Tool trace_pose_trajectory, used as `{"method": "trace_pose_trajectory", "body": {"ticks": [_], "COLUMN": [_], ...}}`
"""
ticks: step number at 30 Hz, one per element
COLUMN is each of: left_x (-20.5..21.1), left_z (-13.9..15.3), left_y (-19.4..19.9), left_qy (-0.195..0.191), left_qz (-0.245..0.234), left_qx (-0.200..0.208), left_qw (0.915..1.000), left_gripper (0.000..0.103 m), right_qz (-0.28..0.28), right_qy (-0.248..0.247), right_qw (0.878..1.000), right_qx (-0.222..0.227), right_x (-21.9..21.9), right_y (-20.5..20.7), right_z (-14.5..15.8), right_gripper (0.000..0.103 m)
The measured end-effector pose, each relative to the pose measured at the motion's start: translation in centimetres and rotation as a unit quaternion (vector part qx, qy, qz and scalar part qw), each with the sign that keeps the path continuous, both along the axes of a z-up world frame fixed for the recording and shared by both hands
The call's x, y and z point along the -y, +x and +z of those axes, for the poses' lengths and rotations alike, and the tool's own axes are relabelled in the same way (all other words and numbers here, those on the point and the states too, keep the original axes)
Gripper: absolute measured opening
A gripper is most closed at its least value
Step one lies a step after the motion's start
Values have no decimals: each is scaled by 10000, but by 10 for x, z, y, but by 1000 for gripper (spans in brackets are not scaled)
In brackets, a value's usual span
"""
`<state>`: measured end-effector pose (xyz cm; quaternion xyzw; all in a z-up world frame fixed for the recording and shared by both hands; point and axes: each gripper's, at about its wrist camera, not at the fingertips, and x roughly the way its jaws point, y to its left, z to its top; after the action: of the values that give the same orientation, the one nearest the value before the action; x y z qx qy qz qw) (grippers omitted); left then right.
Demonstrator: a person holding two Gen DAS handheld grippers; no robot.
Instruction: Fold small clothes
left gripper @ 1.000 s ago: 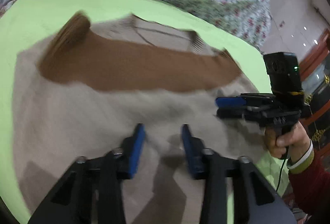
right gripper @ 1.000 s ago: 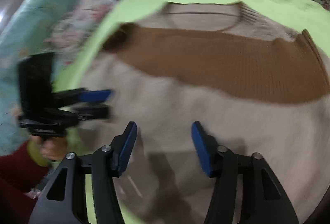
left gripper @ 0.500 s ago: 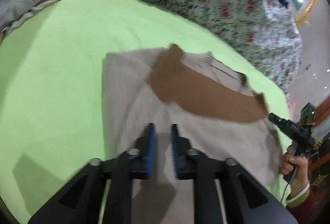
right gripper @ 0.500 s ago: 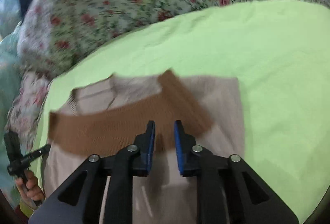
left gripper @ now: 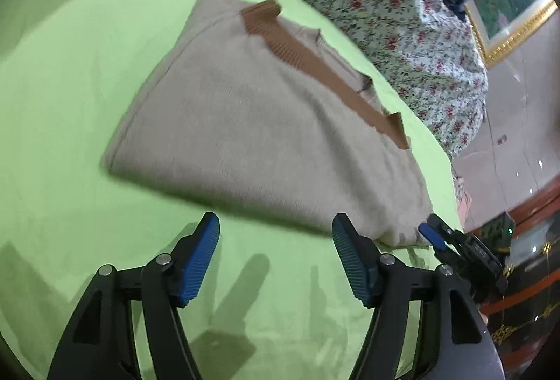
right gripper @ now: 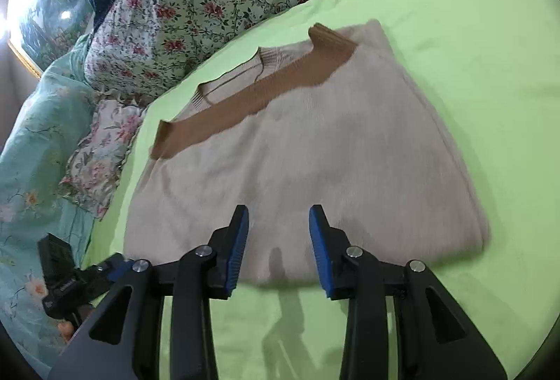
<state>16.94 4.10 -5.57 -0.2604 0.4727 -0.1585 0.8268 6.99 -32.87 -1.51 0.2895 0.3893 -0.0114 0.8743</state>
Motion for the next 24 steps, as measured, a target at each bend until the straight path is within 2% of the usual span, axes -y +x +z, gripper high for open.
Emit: {"method": "trace_pose_trajectory", "body": {"ticks": [2, 9, 15, 20, 21, 23, 24], "left_x": [1, 0, -5, -14, -16, -20, -21], "left_z": [-5, -13, -20, -20, -21, -21, -22], "left_y": [-4, -2, 29, 56, 61, 69, 73], "left_qy": [-45, -374, -477, -373, -295, -127, -44], "left_qz": [83, 499, 936, 1254, 1348, 1476, 1499], "left_qx": [-74, -102, 21, 135, 137, 111, 81], "left_qw": [9999, 9980, 9945, 9913, 9903, 9889, 9887], "left_gripper": [70, 81, 81, 79, 74, 57, 34], "right_qz": [18, 64, 110, 84, 79, 54, 47], "right_qy": [62, 148, 199, 211, 237, 229, 223], "right_qw": [10000, 9999, 9997, 9997, 9997, 9997, 9997], "right_qx": [12, 53, 75, 61, 59, 38, 26], "right_x": [-6, -17, -20, -16, -14, -11, -9], "right_y": [-10, -28, -29, -25, -23, -21, -19], "right_z": [-1, 0, 3, 3, 2, 1, 0], "right_gripper": [49, 51, 53, 56, 56, 56, 56]}}
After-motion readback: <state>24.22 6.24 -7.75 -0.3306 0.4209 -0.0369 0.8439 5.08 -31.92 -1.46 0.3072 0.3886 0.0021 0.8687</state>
